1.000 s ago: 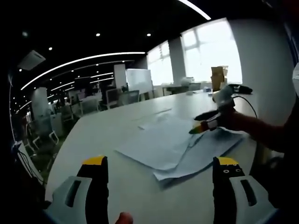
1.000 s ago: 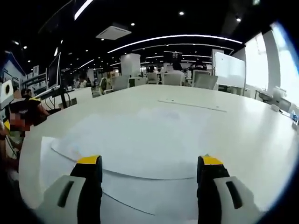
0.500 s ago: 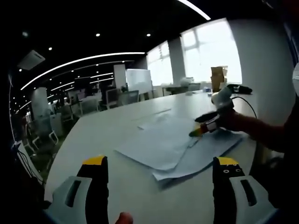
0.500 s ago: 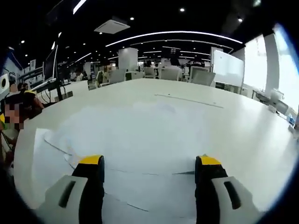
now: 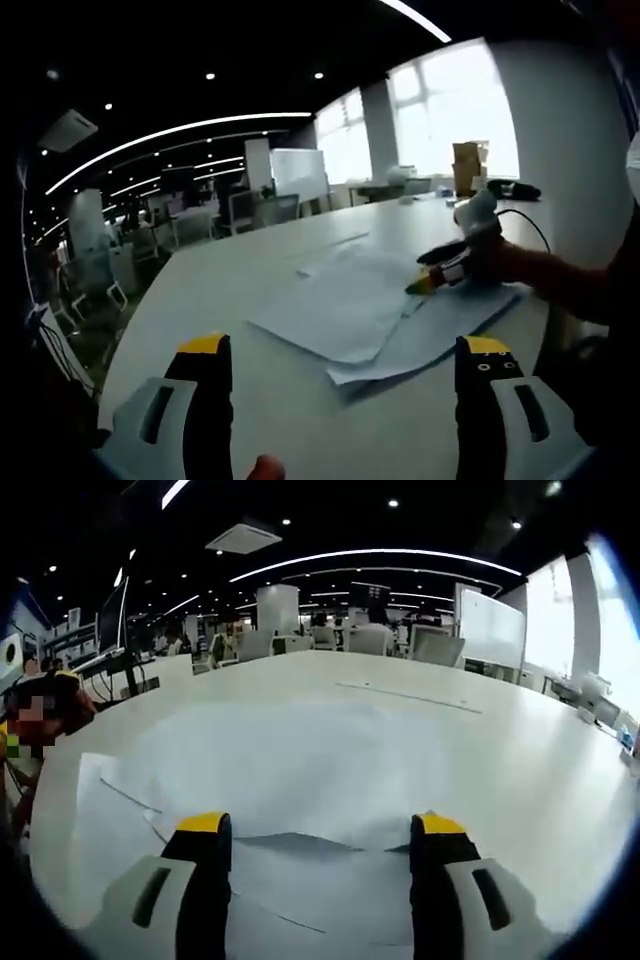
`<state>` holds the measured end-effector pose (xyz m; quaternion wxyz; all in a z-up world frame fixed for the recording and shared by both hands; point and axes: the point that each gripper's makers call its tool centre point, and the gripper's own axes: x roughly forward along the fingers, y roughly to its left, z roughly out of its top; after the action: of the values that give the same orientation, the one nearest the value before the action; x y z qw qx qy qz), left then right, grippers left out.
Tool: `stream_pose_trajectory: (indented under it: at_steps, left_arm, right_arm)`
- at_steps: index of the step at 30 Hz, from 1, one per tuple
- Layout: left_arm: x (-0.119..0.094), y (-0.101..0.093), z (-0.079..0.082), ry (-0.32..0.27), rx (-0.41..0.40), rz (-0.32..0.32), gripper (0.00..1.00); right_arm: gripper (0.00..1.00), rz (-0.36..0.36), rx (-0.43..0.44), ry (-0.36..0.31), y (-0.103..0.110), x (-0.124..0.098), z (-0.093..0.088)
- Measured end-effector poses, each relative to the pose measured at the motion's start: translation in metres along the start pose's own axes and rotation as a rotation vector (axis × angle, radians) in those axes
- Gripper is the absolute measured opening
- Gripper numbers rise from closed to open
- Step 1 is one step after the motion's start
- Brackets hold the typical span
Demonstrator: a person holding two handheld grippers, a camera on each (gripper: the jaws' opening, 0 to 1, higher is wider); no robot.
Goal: Organize the stack of printing papers by aligning and flattening the scattered papers on the table
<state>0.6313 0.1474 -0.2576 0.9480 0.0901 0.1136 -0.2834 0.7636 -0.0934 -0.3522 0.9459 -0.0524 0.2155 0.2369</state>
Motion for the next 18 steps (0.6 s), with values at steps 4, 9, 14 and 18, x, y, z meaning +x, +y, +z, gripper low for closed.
stream_pose_trajectory:
  at_steps: [4,9,14,18]
  left_arm:
    - [0.0,-0.001,-0.001,0.0,-0.004,-0.001,0.95]
    - [0.001,-0.001,0.0,-0.001,-0.001,-0.002,0.95]
    - [0.001,-0.002,-0.001,0.0,0.0,-0.002,0.95]
    - [0.001,-0.002,-0.002,0.001,-0.005,-0.003,0.95]
  right_arm:
    - [0.62,0.016,-0.007,-0.004,0.002,0.002,0.002]
    - [0.58,0.03,-0.015,-0.006,0.004,0.002,0.003]
    - [0.5,0.06,-0.029,-0.01,0.01,0.003,0.004]
    - [0.36,0.108,-0.054,-0.016,0.022,0.003,0.004]
